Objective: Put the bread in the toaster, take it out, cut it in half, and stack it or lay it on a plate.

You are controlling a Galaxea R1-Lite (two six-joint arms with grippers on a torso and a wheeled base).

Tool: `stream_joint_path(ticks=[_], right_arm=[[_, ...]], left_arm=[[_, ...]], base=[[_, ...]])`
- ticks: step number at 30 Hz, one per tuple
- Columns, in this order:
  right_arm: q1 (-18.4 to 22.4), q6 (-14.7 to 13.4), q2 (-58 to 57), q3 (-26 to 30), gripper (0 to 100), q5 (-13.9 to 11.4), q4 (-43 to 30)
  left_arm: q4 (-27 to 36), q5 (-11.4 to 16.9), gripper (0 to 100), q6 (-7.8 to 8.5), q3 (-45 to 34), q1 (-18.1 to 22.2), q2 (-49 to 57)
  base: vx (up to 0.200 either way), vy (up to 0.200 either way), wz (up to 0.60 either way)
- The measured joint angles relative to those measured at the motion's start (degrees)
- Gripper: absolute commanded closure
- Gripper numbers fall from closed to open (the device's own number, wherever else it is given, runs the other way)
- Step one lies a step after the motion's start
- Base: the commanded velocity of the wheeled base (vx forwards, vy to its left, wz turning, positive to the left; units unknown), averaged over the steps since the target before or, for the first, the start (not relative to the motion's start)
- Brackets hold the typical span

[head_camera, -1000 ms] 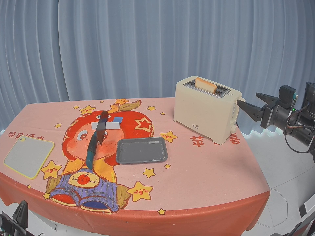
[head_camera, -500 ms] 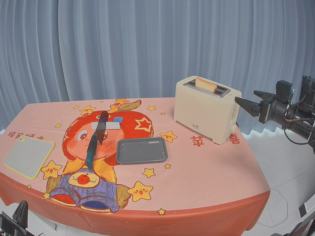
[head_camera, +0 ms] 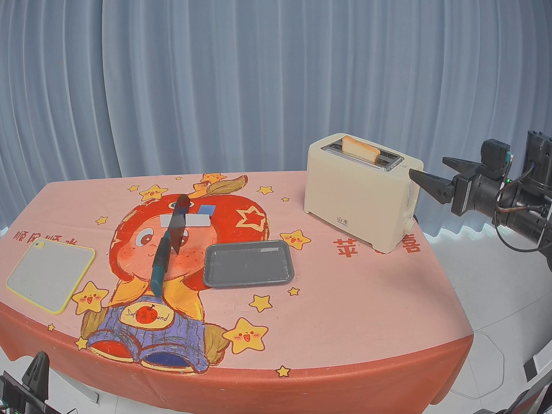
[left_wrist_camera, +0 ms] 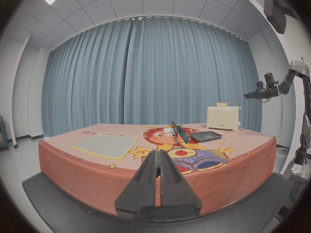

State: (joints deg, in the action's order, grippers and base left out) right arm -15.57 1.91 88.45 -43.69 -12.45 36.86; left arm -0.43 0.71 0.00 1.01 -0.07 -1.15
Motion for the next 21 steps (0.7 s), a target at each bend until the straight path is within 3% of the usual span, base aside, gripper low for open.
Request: stream_joint_path(ticks=[10, 21], right_arm=[[-0.17, 1.1, 4.07, -3.52, 0, 0.07, 0.02], [-0.5, 3.17, 13.56, -13.36, 0, 0.3, 0.02]], left_arm=[[0.0, 0.0, 100, 0.02, 0.0, -0.02, 0.0], [0.0, -0.02, 100, 0.0, 0.0, -0.04, 0.0]], base=[[0.0, 0.0, 0.0], [0.0, 0.0, 0.0]])
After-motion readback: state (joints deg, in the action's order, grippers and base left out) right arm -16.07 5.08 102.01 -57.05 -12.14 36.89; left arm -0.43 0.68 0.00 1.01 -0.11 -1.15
